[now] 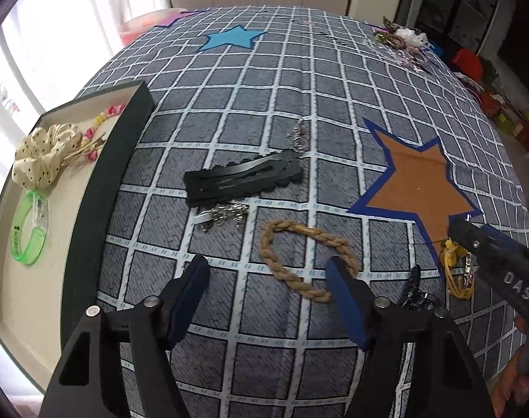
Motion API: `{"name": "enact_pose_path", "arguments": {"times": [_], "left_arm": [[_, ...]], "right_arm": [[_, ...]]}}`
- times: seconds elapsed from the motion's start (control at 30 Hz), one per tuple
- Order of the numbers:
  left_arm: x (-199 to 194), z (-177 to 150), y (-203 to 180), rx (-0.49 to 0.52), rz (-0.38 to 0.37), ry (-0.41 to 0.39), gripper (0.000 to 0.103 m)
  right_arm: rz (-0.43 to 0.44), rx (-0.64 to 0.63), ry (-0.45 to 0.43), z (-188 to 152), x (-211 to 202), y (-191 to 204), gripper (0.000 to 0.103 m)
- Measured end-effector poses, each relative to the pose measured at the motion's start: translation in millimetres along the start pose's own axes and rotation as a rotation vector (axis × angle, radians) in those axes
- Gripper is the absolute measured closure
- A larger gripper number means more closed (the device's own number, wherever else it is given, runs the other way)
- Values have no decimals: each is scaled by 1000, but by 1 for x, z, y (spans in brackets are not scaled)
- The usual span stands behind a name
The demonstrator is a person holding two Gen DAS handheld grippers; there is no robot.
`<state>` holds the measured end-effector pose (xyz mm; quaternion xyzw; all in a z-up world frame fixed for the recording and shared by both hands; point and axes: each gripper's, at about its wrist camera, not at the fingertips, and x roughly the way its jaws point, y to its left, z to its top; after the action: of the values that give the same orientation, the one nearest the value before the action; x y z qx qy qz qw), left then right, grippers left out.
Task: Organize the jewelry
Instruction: 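Grasp the braided rope bracelet with the left tool while the right tool grasps the silver star charm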
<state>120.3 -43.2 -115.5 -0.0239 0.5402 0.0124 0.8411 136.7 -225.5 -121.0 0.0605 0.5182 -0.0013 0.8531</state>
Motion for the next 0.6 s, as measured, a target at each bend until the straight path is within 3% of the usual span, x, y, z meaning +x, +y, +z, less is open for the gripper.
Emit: {"name": "enact_pose_path", "arguments": {"times": [0.1, 0.17, 0.3, 0.43, 0.6], "left_arm": [[-2, 1, -5, 28, -15, -10, 51], [-4, 3, -7, 49, -38, -13, 84], [-9, 3, -3, 57, -109, -20, 88], [-19, 3, -3, 84, -131, -46, 88], [-35, 2, 0, 102, -158, -71, 88]], "right_arm": [[-42, -34, -12, -1, 0, 5, 73], [-42, -33, -17, -1, 0, 3, 89], [31, 23, -23, 0, -2, -9, 92], [144, 123, -32, 1, -8, -28, 92], [204, 178, -46, 1, -20, -44, 92]]}}
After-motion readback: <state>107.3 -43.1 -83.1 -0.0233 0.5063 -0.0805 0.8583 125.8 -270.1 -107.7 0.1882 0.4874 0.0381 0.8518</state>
